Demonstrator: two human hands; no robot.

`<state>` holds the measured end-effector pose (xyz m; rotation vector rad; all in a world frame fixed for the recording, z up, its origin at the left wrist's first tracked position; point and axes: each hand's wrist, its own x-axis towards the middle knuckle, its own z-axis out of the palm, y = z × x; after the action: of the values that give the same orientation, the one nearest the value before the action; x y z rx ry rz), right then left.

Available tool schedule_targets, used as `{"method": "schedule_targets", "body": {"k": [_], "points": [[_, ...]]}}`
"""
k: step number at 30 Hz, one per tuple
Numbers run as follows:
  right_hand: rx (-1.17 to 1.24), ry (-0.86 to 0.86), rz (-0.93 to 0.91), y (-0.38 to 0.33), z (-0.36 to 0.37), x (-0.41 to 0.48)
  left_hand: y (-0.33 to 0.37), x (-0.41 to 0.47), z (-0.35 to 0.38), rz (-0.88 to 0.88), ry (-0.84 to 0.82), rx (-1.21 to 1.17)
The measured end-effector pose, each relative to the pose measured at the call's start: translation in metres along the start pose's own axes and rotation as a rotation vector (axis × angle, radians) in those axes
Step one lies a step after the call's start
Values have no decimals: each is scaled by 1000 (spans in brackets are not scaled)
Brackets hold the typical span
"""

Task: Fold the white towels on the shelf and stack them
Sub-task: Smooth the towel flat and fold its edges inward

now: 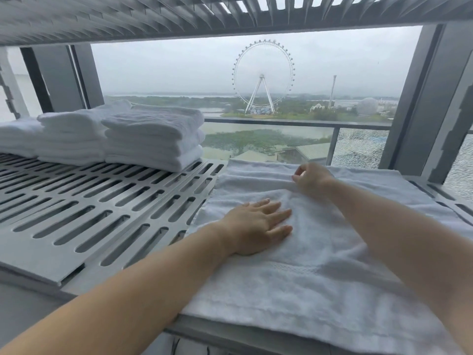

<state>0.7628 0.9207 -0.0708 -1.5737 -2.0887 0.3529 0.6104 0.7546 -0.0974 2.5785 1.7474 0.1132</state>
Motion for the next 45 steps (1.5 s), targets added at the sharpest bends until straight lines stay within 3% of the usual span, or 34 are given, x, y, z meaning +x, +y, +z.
{"method": "schedule_targets", "body": {"k": [4, 10, 15, 20, 25, 33, 41, 43, 45], "points": [[-54, -112, -21, -3, -7, 13, -2, -1, 0, 9, 22, 0], [-177, -146, -99, -8, 5, 33, -1, -2, -1, 1, 26, -17], [-243, 91, -142, -10, 4, 49, -1, -1, 2, -25, 34, -10], [-352, -125, -159, -9, 18, 57, -1, -1, 2, -37, 25, 0], [-193, -73, -194, -4, -5, 80, -8, 6, -12, -71, -58, -33], [-278, -169, -265, -7, 0, 102, -29, 75, -35, -241, -97, -9], [-364, -264, -322, -12, 19, 127, -49, 107, 0, -270, -40, -55], [-382, -207, -321, -13, 15, 135, -52, 107, 2, -255, -32, -68], [-398, -42, -310, -13, 16, 141, -54, 108, 2, -250, -24, -83]]}}
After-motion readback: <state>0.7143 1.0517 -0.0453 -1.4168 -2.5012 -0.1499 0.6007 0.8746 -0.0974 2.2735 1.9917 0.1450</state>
